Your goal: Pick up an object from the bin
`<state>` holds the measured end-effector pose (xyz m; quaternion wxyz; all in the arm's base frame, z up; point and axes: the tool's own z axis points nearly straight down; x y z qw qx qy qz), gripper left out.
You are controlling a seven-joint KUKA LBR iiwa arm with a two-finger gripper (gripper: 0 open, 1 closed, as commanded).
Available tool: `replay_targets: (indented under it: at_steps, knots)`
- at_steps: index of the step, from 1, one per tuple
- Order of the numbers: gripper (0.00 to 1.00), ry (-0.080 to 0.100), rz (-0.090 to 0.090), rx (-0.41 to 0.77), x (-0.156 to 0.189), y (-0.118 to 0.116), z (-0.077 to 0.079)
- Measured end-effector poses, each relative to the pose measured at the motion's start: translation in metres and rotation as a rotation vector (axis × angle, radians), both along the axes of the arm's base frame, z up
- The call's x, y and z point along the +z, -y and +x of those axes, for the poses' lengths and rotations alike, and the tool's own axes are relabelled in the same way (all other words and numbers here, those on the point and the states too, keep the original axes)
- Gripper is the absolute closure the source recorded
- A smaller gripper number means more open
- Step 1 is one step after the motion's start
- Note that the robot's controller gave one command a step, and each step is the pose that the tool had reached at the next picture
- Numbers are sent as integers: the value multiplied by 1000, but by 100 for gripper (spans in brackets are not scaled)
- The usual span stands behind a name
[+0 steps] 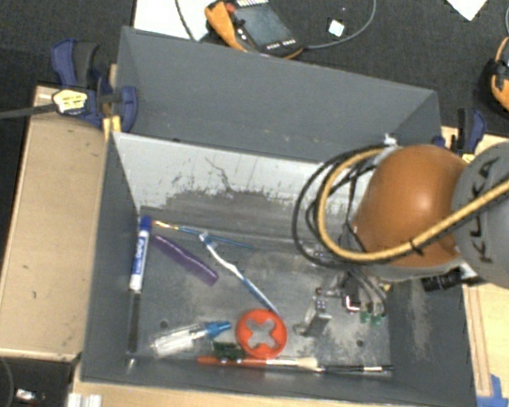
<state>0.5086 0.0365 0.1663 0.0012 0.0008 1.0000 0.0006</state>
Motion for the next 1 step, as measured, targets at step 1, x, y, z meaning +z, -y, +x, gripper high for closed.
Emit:
replay_targets:
  at_steps: [1]
  knots:
    - [0, 0, 0, 0, 0, 0, 0]
